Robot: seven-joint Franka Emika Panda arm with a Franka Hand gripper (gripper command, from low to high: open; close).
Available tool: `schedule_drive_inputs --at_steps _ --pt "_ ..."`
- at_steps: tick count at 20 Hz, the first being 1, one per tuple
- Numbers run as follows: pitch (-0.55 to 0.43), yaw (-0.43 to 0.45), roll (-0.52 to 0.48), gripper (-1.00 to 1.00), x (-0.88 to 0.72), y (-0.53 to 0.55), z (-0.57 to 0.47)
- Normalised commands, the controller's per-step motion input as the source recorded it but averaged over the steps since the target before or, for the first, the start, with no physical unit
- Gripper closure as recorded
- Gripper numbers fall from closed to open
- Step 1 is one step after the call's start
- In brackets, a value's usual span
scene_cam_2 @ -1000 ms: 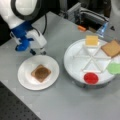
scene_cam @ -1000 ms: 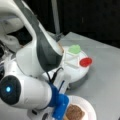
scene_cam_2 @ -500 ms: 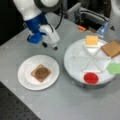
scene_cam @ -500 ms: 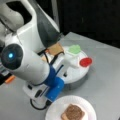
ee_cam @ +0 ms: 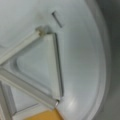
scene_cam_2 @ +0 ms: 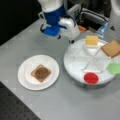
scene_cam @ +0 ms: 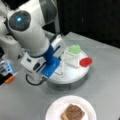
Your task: Ingredient selection for cheeseburger or sandwich
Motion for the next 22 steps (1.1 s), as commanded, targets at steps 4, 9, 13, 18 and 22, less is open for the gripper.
schedule_drive_inputs --at_steps 4,9,13,18,22 --pt "-0.176 0.050 -0.300 -1.00 -0.46 0.49 -0.16" --pt "-0.176 -0.018 -0.265 -1.00 -0.24 0.51 -0.20" --pt "-0.151 -0.055 -0.184 -1.00 -0.04 0.46 -0.17" --pt "-0.133 -0.033 -0.126 -1.00 0.03 0.32 -0.15" --pt "-0.101 -0.031 -0.067 -1.00 0.03 0.14 -0.12"
